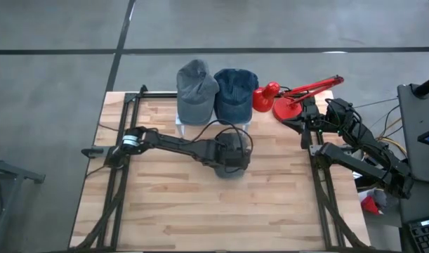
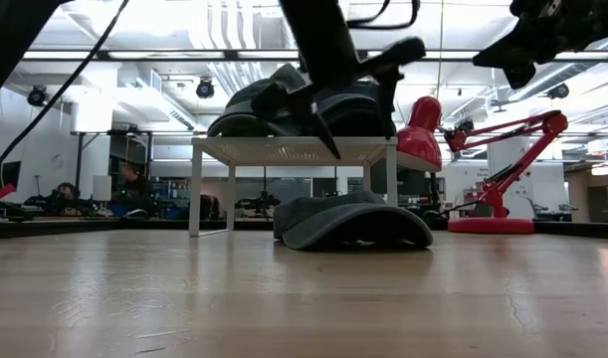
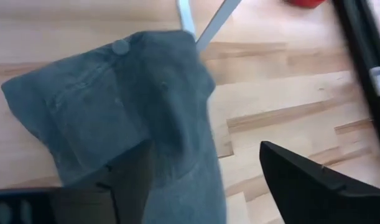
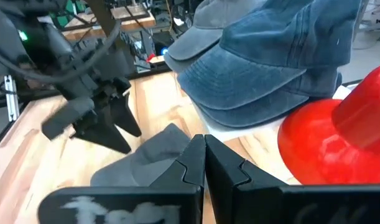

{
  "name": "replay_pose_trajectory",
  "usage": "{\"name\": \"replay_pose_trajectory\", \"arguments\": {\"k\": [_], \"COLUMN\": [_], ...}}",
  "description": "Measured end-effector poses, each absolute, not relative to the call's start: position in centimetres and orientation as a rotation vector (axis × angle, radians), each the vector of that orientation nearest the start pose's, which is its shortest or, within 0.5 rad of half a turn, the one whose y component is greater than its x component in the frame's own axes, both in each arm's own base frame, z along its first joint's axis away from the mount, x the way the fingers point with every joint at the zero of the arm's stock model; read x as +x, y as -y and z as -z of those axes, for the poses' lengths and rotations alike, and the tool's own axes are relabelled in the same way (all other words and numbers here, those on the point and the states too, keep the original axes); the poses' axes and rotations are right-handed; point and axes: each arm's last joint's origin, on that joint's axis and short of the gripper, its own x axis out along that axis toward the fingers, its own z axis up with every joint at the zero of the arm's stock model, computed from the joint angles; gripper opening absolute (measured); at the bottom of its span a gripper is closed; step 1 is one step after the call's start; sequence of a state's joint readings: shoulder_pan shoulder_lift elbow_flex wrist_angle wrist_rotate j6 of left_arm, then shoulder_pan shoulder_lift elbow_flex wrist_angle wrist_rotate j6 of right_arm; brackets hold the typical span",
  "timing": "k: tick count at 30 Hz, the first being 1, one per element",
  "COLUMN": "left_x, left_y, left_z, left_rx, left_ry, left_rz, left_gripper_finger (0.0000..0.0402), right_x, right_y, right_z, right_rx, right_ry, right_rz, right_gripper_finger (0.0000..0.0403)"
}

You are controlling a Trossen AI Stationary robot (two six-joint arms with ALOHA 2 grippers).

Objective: Pick & Place hat
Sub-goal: Stack the bottom light gray cap on the top of the other light gray cap on the shelf

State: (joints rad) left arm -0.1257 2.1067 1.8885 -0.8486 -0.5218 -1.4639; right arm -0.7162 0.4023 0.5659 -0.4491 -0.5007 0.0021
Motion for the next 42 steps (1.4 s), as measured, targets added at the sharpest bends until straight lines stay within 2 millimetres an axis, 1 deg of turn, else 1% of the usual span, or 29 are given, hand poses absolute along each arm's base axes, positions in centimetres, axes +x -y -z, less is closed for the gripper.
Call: {"name": "replay_pose_trajectory", "arguments": {"k": [3, 10, 15, 21, 25, 28, 34, 37, 40, 42], "left_x": [44.9, 44.7, 45.1, 45.1, 45.0, 45.2, 45.9, 46.1, 46.2, 46.0], "left_y": [4.2, 3.7, 2.8, 1.9, 1.4, 1.4, 1.6, 1.8, 2.4, 3.3], "left_z": [-24.5, -22.1, -21.8, -21.8, -21.1, -19.9, -16.3, -15.0, -14.2, -13.8], "left_rx": [-0.975, -1.052, -1.096, -1.066, -1.06, -1.06, -1.117, -1.145, -1.192, -1.203], "left_ry": [-0.56, -0.577, -0.571, -0.587, -0.619, -0.663, -0.813, -0.885, -0.978, -1.043], "left_rz": [-0.992, -1.001, -0.979, -0.982, -1.004, -1.012, -1.006, -0.985, -0.935, -0.913], "left_gripper_finger": [0.0294, 0.0293, 0.0292, 0.0292, 0.0292, 0.0292, 0.0292, 0.0292, 0.029, 0.0286], "right_x": [8.3, 8.3, 8.3, 8.3, 8.3, 8.3, 8.4, 8.4, 8.4, 8.4], "right_y": [5.4, 5.4, 5.4, 5.4, 5.4, 5.4, 5.4, 5.4, 5.4, 5.4], "right_z": [-28.0, -28.0, -28.0, -28.0, -28.0, -28.0, -28.0, -28.0, -28.0, -28.0], "right_rx": [0.161, 0.161, 0.16, 0.16, 0.16, 0.16, 0.16, 0.161, 0.161, 0.161], "right_ry": [-0.231, -0.23, -0.23, -0.229, -0.229, -0.229, -0.23, -0.23, -0.23, -0.231], "right_rz": [0.214, 0.214, 0.214, 0.214, 0.214, 0.215, 0.215, 0.215, 0.215, 0.215], "right_gripper_finger": [0.0008, 0.0008, 0.0008, 0.0008, 0.0008, 0.0008, 0.0008, 0.0008, 0.0008, 0.0008]}}
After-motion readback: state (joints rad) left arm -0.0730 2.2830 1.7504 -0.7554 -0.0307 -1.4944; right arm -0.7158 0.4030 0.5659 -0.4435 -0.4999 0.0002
